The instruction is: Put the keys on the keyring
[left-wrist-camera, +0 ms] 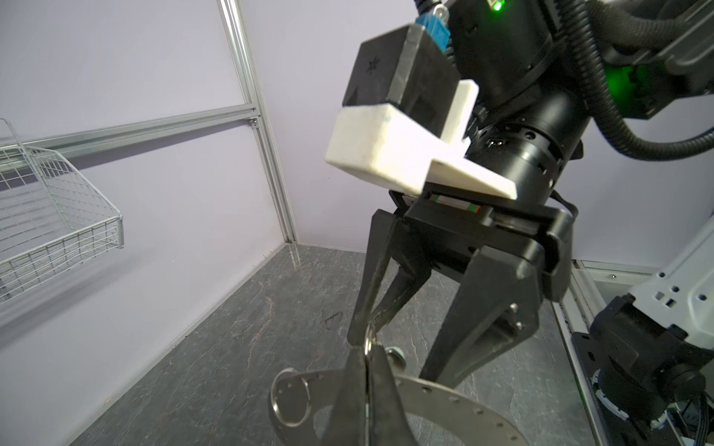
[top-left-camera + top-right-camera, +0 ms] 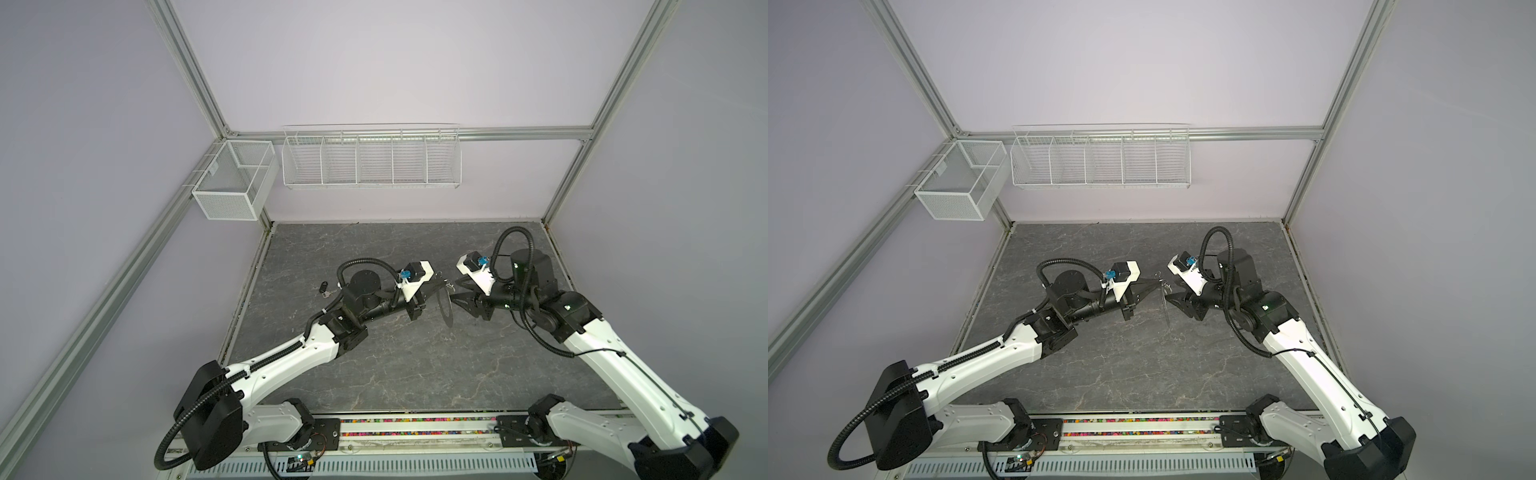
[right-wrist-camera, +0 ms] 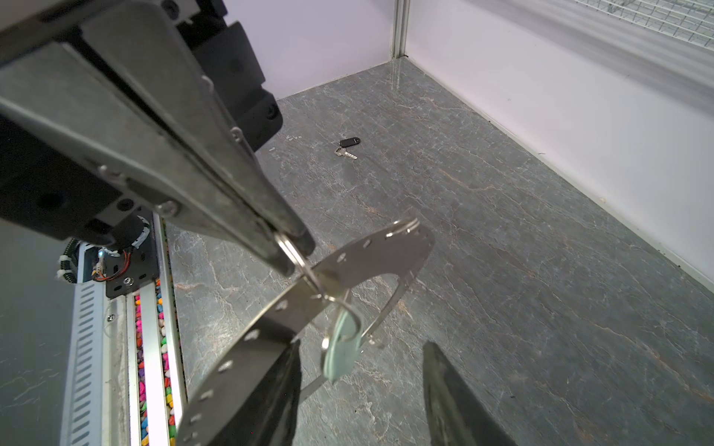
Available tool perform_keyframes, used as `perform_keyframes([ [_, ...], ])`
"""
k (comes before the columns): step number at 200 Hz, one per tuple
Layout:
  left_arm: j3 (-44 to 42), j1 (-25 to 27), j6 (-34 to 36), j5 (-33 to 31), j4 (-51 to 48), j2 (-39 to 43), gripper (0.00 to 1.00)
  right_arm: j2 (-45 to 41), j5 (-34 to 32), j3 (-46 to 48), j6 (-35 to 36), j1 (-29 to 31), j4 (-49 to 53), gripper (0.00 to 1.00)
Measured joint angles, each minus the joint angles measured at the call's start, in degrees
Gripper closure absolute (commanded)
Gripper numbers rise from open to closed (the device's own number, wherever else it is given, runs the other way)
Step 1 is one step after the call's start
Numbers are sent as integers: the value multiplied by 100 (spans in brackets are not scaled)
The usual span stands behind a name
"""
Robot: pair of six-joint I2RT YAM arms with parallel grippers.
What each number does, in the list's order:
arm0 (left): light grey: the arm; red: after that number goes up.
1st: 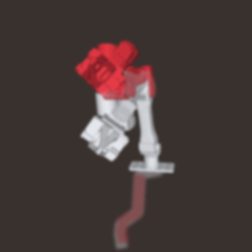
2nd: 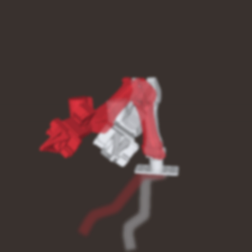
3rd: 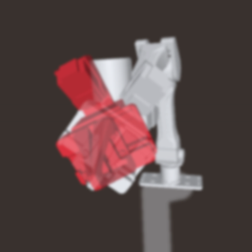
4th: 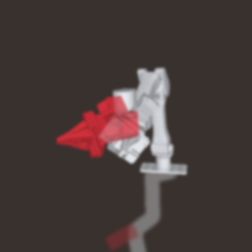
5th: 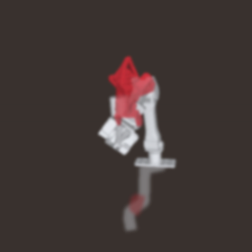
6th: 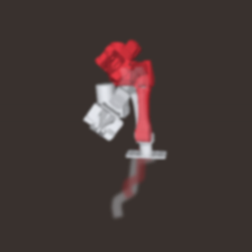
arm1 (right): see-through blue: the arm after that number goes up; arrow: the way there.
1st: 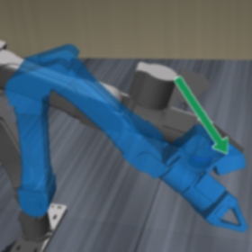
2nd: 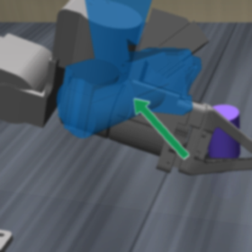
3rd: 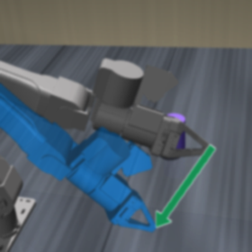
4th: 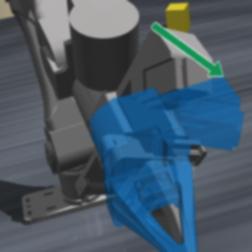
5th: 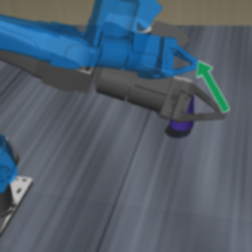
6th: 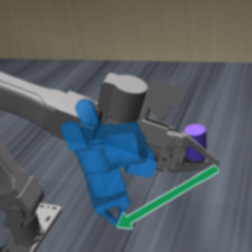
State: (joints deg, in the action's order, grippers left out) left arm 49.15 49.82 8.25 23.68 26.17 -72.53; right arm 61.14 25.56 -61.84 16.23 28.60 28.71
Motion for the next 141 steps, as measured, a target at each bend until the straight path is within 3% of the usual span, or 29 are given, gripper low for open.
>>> perform_keyframes([
  [38,-31,0,-212,-52,393,0,100,35,72,-7,-151,0,-264,54],
  [71,-31,0,-328,-55,581,0,100,164,31,-46,-201,0,-334,76],
  [141,-31,0,-479,-133,940,-138,100,166,-7,-50,-92,28,-450,93],
])
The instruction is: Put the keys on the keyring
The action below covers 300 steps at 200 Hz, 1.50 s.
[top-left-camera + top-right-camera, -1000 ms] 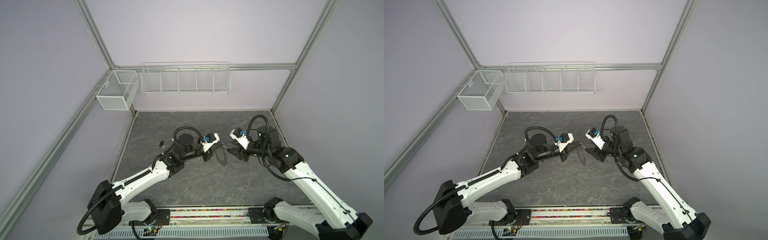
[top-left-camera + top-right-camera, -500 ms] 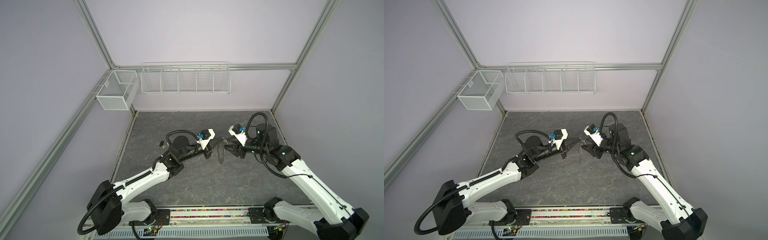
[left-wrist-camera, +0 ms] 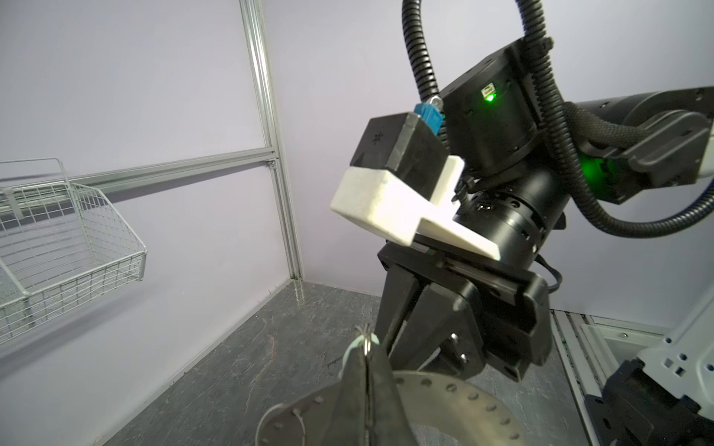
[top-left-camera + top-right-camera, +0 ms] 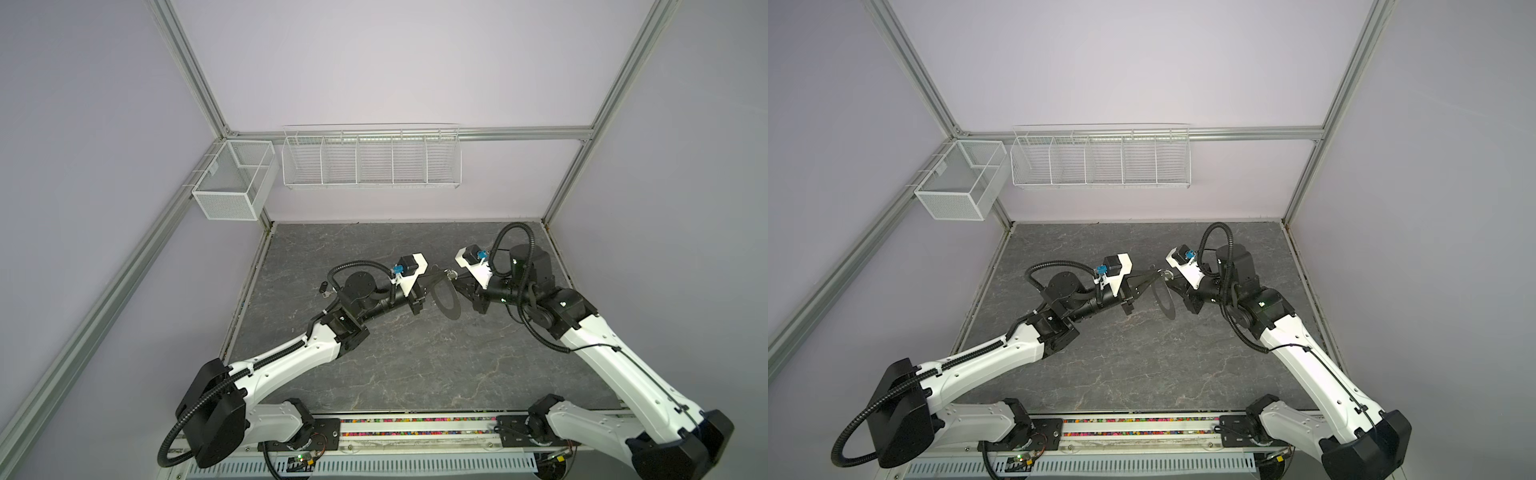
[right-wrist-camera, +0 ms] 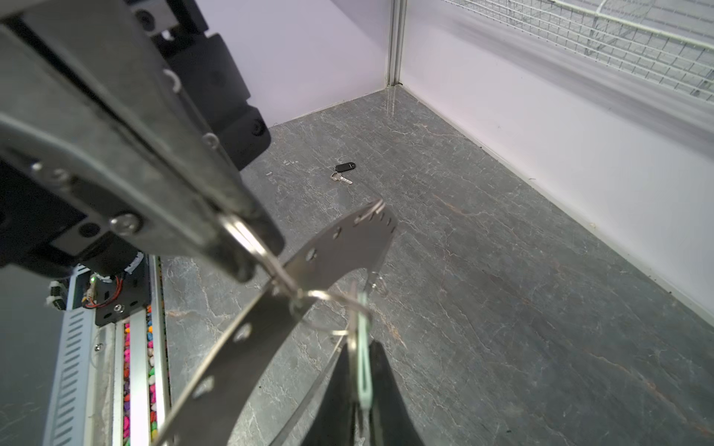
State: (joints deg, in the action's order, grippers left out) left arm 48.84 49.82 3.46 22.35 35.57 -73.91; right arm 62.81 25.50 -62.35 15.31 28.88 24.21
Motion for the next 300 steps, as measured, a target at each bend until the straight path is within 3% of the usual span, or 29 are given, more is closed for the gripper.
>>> perform_keyframes([
  [125,0,-2,-192,37,483,-284,100,247,-280,-151,463,350,192,93],
  [176,-2,-33,-192,59,487,-284,100,258,-365,-168,570,378,361,86],
  [184,-2,-37,-192,70,485,-284,100,256,-367,-170,581,385,391,82],
  [200,-2,-70,-203,173,492,-284,100,232,-426,-173,660,387,448,64],
  [219,-4,-170,-299,363,507,-284,100,129,-560,-173,752,378,533,55],
  [259,-11,-341,-498,872,645,-284,100,-339,-636,-170,968,144,793,55],
  [300,-11,-343,-516,1294,560,-284,100,-774,98,-164,1023,-155,813,60],
])
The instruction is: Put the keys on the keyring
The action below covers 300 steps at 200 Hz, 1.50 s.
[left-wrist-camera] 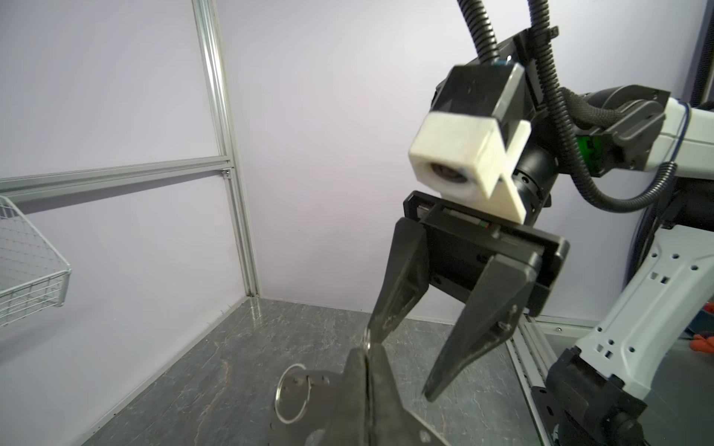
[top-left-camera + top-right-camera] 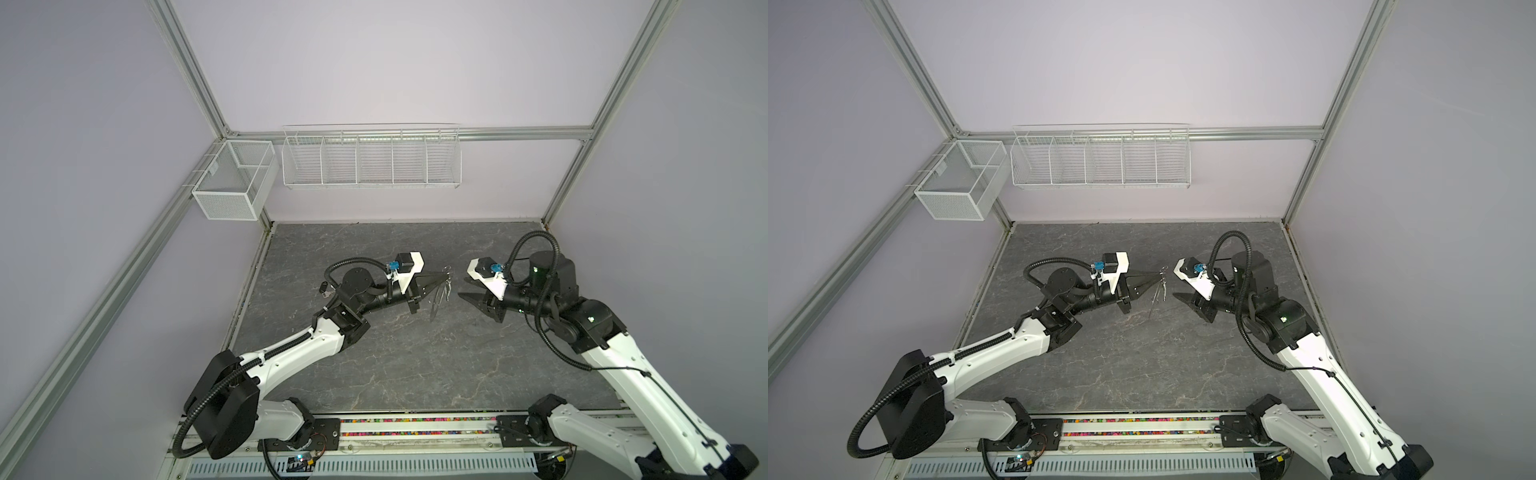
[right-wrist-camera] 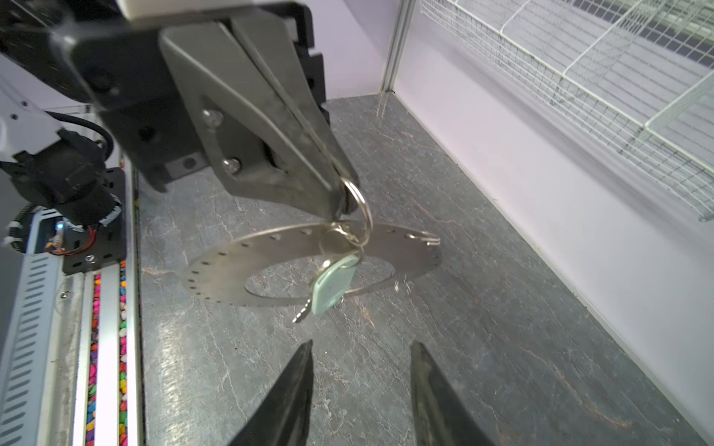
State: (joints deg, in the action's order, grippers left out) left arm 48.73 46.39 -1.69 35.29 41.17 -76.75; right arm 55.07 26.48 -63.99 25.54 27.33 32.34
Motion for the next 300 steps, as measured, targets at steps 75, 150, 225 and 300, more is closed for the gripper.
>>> perform_keyframes([
  [75,0,0,208,260,-476,81,100,330,1047,-98,-363,-149,-212,71],
  [150,0,0,284,428,-616,133,100,470,1314,-98,-608,-166,-520,82],
  [225,0,-15,291,472,-662,136,100,553,1405,-98,-579,-181,-483,80],
  [300,0,-15,289,516,-658,138,100,560,1519,-98,-490,-181,-365,89],
])
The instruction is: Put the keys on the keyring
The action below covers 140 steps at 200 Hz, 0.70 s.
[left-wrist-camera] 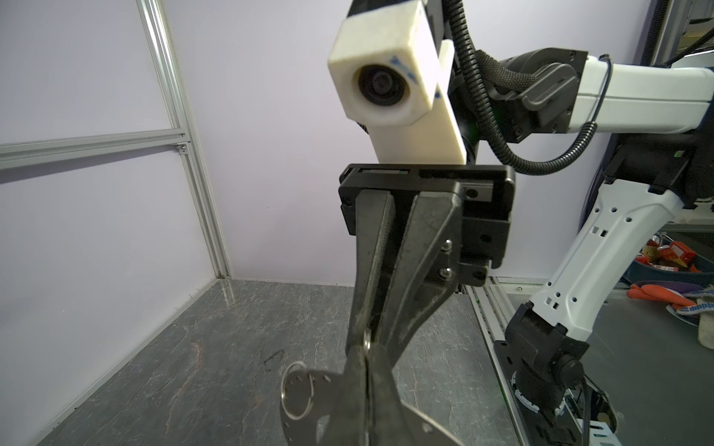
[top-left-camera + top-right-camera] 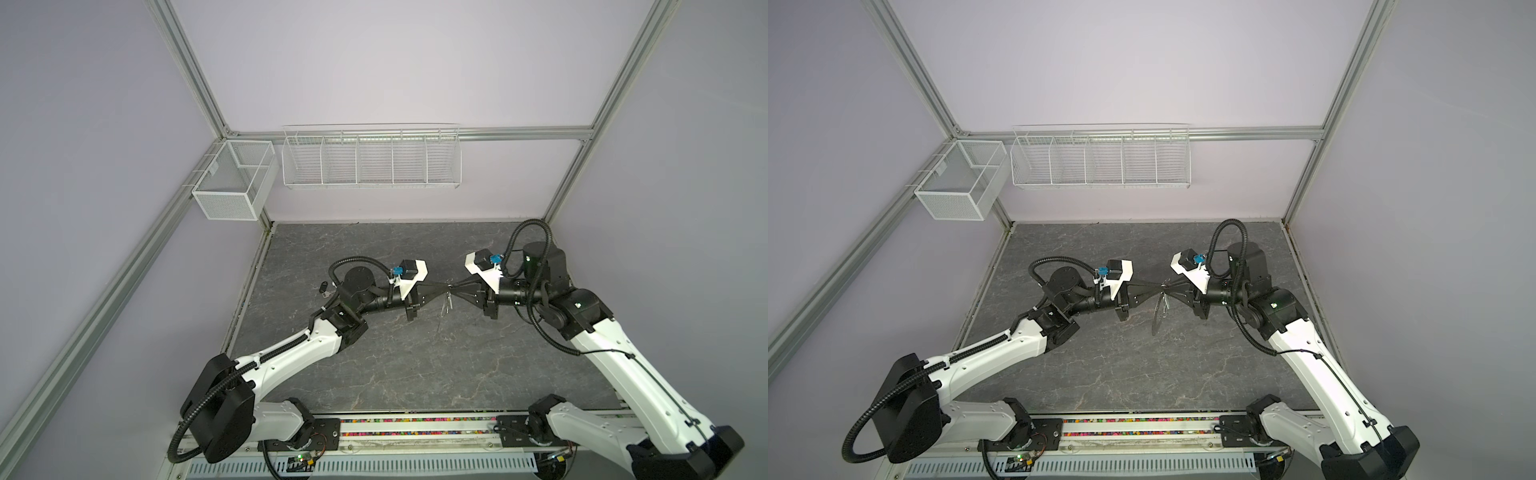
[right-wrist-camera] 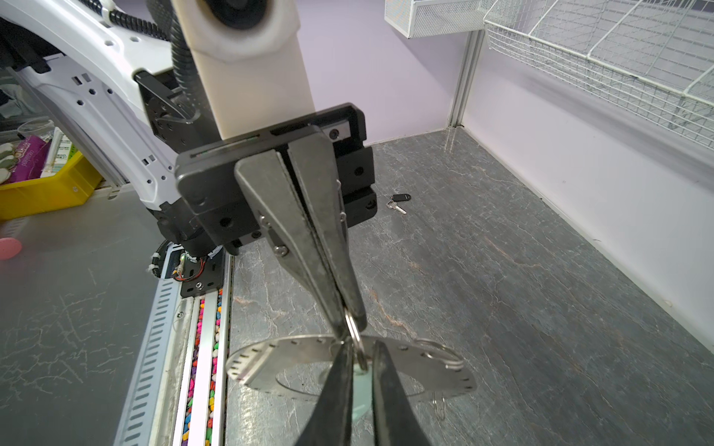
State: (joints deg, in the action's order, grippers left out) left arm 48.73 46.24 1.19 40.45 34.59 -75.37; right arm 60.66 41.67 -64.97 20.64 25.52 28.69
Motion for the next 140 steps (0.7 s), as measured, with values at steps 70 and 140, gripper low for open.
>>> perform_keyframes([
  [70,472,0,1075,-393,-1445,170,72,74,-133,-262,131,-15,686,93],
  [140,1604,243,2846,-1410,-3899,470,73,592,-710,-940,343,-20,1958,94],
])
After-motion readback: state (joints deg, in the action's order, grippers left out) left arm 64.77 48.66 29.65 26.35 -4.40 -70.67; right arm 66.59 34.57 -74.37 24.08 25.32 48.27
